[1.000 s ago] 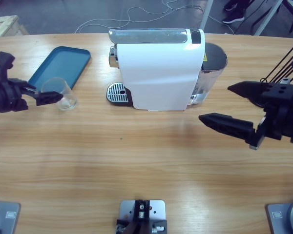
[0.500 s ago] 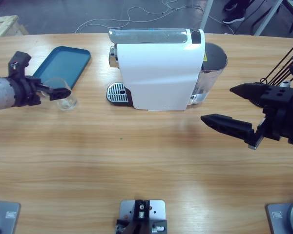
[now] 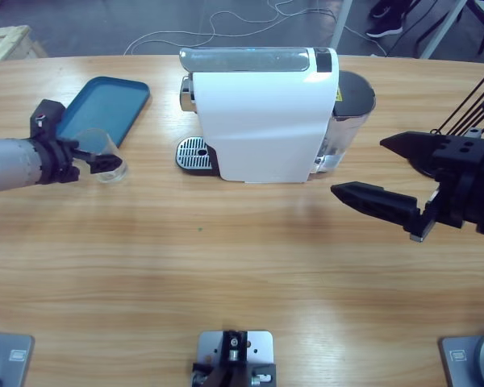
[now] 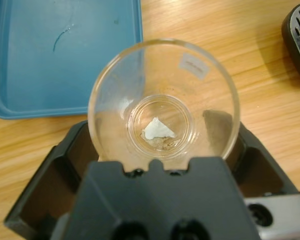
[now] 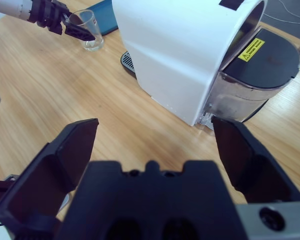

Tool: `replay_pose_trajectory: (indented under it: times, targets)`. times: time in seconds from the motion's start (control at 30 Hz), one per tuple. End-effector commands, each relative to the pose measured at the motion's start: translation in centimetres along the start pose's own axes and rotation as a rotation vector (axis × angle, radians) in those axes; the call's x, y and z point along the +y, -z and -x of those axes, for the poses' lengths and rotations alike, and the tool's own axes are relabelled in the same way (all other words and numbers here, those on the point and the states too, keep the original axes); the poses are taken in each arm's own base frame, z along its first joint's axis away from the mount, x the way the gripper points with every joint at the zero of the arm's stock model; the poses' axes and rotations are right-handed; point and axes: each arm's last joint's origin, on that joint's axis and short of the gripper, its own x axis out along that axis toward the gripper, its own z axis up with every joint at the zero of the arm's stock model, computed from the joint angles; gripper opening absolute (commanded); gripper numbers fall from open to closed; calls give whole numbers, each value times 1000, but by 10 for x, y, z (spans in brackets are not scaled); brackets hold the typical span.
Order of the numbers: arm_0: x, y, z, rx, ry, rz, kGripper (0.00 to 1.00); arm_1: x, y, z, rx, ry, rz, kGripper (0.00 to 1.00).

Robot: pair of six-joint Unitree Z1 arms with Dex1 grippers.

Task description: Pour coffee

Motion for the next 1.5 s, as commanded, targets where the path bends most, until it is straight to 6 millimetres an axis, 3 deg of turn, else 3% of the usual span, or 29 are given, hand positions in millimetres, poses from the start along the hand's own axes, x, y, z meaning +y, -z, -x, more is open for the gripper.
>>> replay_pose_trajectory:
  times: [0.03, 0.13, 0.23, 0.33, 0.4, 0.6, 0.73, 0.93, 1.1, 1.5]
  targets:
    - [3, 11, -5, 28, -25, 1, 440, -5, 13, -10, 46, 47, -11, 1000]
    - [-2, 10, -1, 9, 1, -46, 439, -5, 12, -8, 41, 45, -12, 1000]
    - [-19, 4, 18, -74, 75, -166, 441, -5, 10, -4, 24, 49, -13, 1000]
    - [-28, -9, 34, -153, 188, -229, 440, -6, 10, -3, 24, 60, -12, 1000]
    - [-32, -19, 34, -174, 217, -240, 441, -6, 11, -3, 26, 62, -12, 1000]
    - [-49, -57, 2, -175, 261, -302, 444, -9, 15, 6, 23, 77, -9, 1000]
    - [-66, -70, -30, -134, 308, -318, 443, -11, 22, 13, 28, 83, -7, 1000]
    - [-77, -65, -50, -87, 335, -332, 443, -16, 28, 24, 17, 110, -11, 1000]
    - [-88, -59, -51, -73, 366, -354, 443, -18, 28, 27, 19, 122, -8, 1000]
    - [-93, -52, -63, -43, 415, -358, 449, -20, 35, 36, 19, 123, -8, 1000]
